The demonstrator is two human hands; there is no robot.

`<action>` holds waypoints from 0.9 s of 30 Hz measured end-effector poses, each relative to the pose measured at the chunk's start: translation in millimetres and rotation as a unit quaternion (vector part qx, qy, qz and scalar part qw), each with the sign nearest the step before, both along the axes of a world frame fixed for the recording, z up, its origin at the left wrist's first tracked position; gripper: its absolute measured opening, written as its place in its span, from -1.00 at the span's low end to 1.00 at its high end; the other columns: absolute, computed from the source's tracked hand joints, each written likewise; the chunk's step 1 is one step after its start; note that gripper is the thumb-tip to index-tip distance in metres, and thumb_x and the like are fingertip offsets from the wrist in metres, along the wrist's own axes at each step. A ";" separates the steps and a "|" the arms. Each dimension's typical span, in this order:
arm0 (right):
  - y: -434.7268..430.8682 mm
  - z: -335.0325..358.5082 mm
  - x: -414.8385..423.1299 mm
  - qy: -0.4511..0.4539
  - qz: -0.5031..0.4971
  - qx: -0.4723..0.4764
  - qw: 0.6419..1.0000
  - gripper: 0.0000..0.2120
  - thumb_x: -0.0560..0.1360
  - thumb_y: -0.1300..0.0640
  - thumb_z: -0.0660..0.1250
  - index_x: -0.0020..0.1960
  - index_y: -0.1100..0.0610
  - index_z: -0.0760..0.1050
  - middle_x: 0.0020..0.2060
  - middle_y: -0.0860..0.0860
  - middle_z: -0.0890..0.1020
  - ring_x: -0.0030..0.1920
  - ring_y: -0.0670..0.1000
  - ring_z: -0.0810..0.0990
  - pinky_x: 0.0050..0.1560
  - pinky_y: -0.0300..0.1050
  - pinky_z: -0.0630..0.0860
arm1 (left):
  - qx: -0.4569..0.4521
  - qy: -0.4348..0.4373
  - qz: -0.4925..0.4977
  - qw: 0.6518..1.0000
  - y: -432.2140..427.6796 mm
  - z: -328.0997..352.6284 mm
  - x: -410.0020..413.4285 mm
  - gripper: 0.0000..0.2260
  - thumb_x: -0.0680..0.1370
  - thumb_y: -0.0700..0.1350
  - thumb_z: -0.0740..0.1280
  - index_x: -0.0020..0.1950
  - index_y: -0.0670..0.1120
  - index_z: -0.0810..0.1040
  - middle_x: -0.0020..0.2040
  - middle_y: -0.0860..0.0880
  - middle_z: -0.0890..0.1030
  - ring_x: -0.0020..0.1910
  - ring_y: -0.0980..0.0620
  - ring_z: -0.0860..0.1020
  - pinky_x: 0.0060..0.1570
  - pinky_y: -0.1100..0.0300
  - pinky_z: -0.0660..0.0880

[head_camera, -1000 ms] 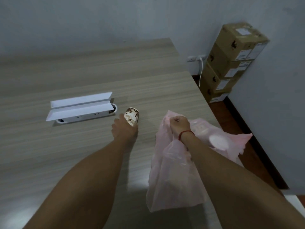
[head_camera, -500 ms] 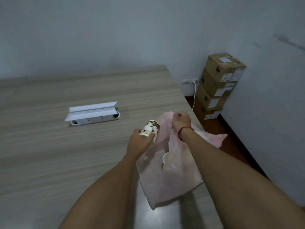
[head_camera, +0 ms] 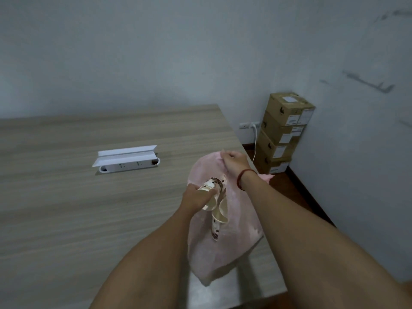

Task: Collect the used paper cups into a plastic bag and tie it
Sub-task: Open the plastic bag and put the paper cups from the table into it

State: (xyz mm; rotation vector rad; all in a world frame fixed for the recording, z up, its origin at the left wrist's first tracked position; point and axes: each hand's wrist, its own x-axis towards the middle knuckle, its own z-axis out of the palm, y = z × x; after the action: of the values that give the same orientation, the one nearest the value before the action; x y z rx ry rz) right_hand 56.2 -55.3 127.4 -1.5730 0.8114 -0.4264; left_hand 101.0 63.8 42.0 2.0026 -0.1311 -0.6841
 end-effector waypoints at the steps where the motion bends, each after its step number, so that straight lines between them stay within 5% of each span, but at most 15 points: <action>1: -0.6 -1.3 1.0 0.005 0.003 0.011 1.000 -0.81 0.58 0.11 0.21 -0.11 0.15 0.54 -0.44 0.01 0.50 -0.42 -0.08 0.46 -0.47 -0.38 0.43 | -0.001 -0.005 0.018 1.000 -4.3 0.2 3.3 -0.48 0.33 0.16 0.51 0.09 -0.12 0.47 0.14 -0.15 0.60 0.07 -0.11 0.62 0.02 0.06 0.61; 5: -8.1 -13.3 11.6 0.017 -0.005 0.040 0.999 -0.78 0.56 0.12 0.22 -0.22 0.12 0.54 -0.44 0.01 0.51 -0.41 -0.06 0.48 -0.46 -0.33 0.43 | -0.011 0.000 0.012 1.000 -19.6 -2.5 22.6 -0.39 0.51 0.17 0.34 0.42 -0.18 0.36 0.37 -0.18 0.47 0.31 -0.15 0.49 0.28 0.03 0.46; 9: -20.8 -25.9 28.6 0.019 -0.023 0.078 0.996 -0.82 0.56 0.16 0.23 -0.09 0.20 0.58 -0.33 0.09 0.55 -0.36 -0.03 0.51 -0.34 -0.25 0.46 | -0.074 0.165 -0.052 0.982 -28.6 -5.2 38.1 -0.75 0.58 -0.04 0.15 -0.09 -0.13 0.56 -0.13 -0.13 0.54 -0.19 -0.03 0.48 -0.11 0.15 0.43; 13: -34.5 -38.1 47.3 0.056 -0.032 0.027 0.998 -0.74 0.55 0.12 0.24 0.06 0.26 0.60 -0.10 0.17 0.62 -0.11 0.03 0.54 -0.10 -0.17 0.47 | 0.012 -0.040 -0.023 0.999 -23.2 -35.3 53.7 -0.79 0.49 -0.21 0.34 0.07 -0.25 0.65 0.07 -0.25 0.64 0.08 -0.08 0.59 0.07 0.17 0.46; 16: -38.5 -44.7 55.6 0.066 -0.037 0.022 0.997 -0.72 0.56 0.13 0.22 0.10 0.29 0.59 -0.03 0.20 0.63 -0.08 0.01 0.52 -0.11 -0.20 0.47 | 0.161 -0.097 -0.049 0.981 -6.1 -48.0 56.5 -0.46 0.36 -0.02 0.48 0.30 -0.11 0.46 0.31 -0.16 0.46 0.35 -0.16 0.42 0.27 0.07 0.39; 19: -37.5 -53.6 59.6 0.074 -0.033 0.023 0.996 -0.72 0.56 0.13 0.21 0.10 0.28 0.58 -0.11 0.10 0.56 -0.12 0.00 0.48 -0.28 -0.32 0.38 | 0.281 0.065 -0.117 0.950 2.9 -38.9 52.6 0.06 0.30 0.07 0.58 0.56 -0.17 -0.02 0.52 -0.20 0.16 0.49 -0.18 0.22 0.31 -0.05 0.37; 21: -35.8 -59.6 59.0 0.076 -0.033 0.022 0.996 -0.77 0.56 0.13 0.21 0.03 0.22 0.58 -0.14 0.08 0.54 -0.14 -0.01 0.47 -0.32 -0.34 0.36 | 0.291 0.161 -0.179 0.926 5.8 -32.4 47.5 -0.16 0.43 -0.05 0.52 0.52 -0.25 0.10 0.42 -0.18 0.37 0.37 -0.10 0.41 0.10 0.07 0.46; 24: -32.3 -64.1 54.2 0.084 -0.029 0.022 0.996 -0.82 0.57 0.13 0.18 -0.15 0.17 0.48 -0.30 0.05 0.46 -0.26 -0.02 0.41 -0.36 -0.28 0.32 | 0.349 0.184 -0.257 0.882 13.2 -35.1 42.9 -0.62 0.56 -0.11 0.37 0.31 -0.26 0.47 0.00 -0.14 0.61 0.03 -0.02 0.60 0.05 0.16 0.48; 27: -31.4 -59.8 44.1 0.105 -0.031 0.030 0.994 -0.72 0.55 0.02 0.17 -0.26 0.13 0.45 -0.36 0.02 0.45 -0.33 -0.02 0.40 -0.31 -0.20 0.36 | 0.321 0.151 -0.218 0.909 15.4 -45.9 44.7 -0.86 0.56 -0.27 0.28 0.04 -0.31 0.56 0.04 -0.26 0.63 0.15 -0.14 0.62 0.06 0.00 0.59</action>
State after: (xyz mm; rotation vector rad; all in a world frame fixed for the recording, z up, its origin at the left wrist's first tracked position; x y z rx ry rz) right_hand 100.3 -86.7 67.6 -1.5565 1.0269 -0.2803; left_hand 145.8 79.2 -3.9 2.4803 -0.1860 -1.4678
